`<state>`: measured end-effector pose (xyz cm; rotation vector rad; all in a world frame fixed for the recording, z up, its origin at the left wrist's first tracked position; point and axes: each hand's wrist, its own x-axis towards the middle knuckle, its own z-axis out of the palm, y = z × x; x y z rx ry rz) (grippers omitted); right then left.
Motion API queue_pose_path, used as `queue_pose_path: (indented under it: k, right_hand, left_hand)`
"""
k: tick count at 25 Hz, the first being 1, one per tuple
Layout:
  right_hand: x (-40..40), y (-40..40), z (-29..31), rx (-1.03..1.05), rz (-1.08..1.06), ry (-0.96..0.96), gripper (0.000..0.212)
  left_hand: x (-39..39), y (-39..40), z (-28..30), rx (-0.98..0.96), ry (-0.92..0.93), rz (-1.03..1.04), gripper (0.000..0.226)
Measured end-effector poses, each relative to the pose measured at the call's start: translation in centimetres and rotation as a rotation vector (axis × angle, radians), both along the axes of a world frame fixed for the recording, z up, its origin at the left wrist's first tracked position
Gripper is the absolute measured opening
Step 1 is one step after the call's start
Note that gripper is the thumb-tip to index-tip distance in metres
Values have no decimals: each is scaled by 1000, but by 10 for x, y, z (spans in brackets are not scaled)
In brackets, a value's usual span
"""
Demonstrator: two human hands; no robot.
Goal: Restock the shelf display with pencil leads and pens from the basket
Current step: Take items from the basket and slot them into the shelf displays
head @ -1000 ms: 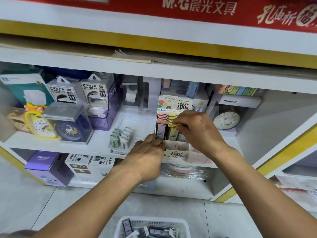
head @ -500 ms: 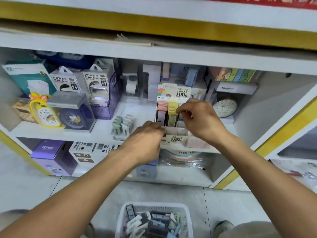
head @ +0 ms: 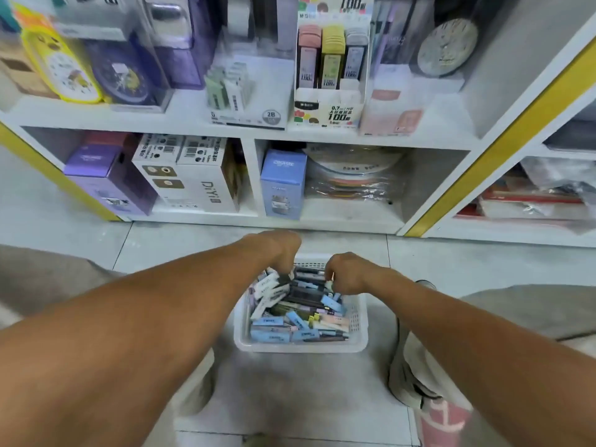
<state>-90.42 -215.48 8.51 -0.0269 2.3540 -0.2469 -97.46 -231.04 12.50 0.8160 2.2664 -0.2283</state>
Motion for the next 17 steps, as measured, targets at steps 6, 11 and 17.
queue_pose_path:
  k: [6, 11, 17]
  right_hand:
    - [40, 6, -98, -64, -249, 2, 40]
    - [58, 0, -138, -80, -486, 74, 60]
    - [78, -14, -167, -73, -379, 80, 73]
  left_hand:
    - [35, -17, -107, -33, -127, 15, 36]
    - [51, -22, -166, 96, -71, -6, 77]
    - [61, -20, -198, 105, -1, -74, 104]
